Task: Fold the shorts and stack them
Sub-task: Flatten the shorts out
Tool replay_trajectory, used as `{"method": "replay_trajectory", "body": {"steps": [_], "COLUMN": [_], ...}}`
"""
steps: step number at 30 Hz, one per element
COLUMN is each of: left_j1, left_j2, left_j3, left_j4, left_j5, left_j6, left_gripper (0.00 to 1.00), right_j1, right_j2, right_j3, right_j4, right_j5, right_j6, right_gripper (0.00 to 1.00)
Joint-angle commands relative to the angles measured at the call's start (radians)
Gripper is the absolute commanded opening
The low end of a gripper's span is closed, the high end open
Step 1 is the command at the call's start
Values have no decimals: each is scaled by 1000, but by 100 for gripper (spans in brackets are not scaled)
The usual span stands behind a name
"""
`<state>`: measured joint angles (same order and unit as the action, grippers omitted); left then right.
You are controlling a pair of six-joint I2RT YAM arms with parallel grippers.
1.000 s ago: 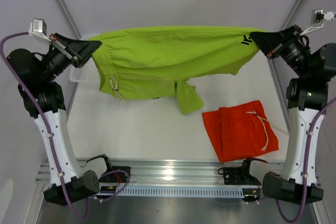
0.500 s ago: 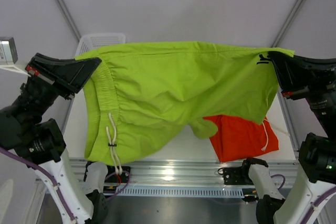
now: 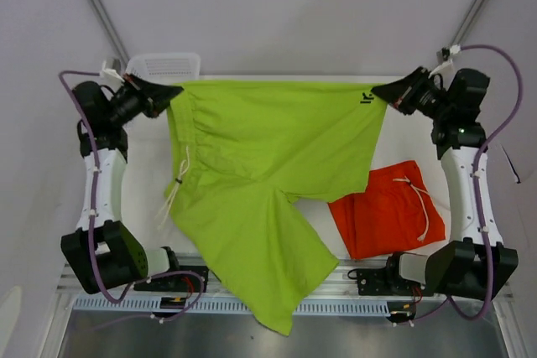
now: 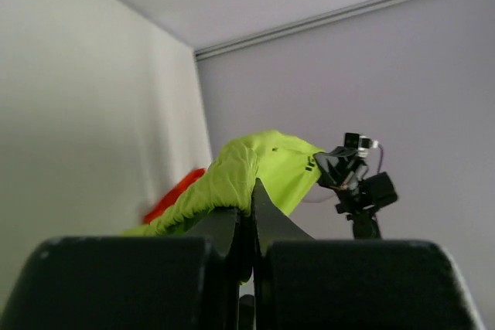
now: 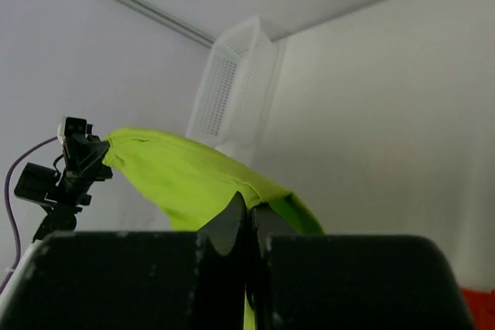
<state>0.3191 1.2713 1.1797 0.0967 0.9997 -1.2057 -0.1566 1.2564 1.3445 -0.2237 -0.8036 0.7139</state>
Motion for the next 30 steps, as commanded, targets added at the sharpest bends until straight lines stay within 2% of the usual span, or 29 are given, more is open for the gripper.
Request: {"method": "replay_trajectory", "body": {"steps": [1, 4, 6, 11, 19, 22, 23, 24, 25, 27, 28, 30], "left_j1": [-49, -87, -118, -164, -227, -235, -241, -241, -242, -242, -245, -247], "left_j2": [-33, 2, 54, 174, 409, 500, 637, 673, 710, 816, 848, 902], "left_j3": [-171, -317, -356, -318, -109, 27, 167, 199, 227, 326, 409, 466], "left_j4": [142, 217, 239, 311, 360, 380, 367, 367, 364, 344, 344, 313], "left_j5": [-65, -137, -202, -282, -360, -365, -362, -362, -360, -352, -349, -340], "left_j6": [167, 233, 255, 251, 249, 226, 206, 206, 190, 173, 155, 147], "left_gripper": [0, 0, 0, 0, 0, 0, 0, 0, 2, 13, 30, 55], "right_j1": [31, 61, 63, 66, 66, 65, 62, 61, 60, 49, 45, 39], "right_j2": [-97, -91, -71, 72, 310, 420, 540, 541, 608, 684, 721, 828], "right_j3": [-115, -270, -344, -358, -266, -194, -107, -79, -49, 57, 94, 174], "right_j4": [174, 271, 346, 454, 566, 595, 615, 615, 616, 612, 607, 590], "right_j5": [56, 112, 142, 179, 230, 234, 257, 257, 273, 287, 302, 304], "right_j6": [-31, -59, -59, -70, -68, -59, -38, -37, -19, 4, 19, 48], "right_gripper": [0, 0, 0, 0, 0, 0, 0, 0, 0, 0, 4, 14]}}
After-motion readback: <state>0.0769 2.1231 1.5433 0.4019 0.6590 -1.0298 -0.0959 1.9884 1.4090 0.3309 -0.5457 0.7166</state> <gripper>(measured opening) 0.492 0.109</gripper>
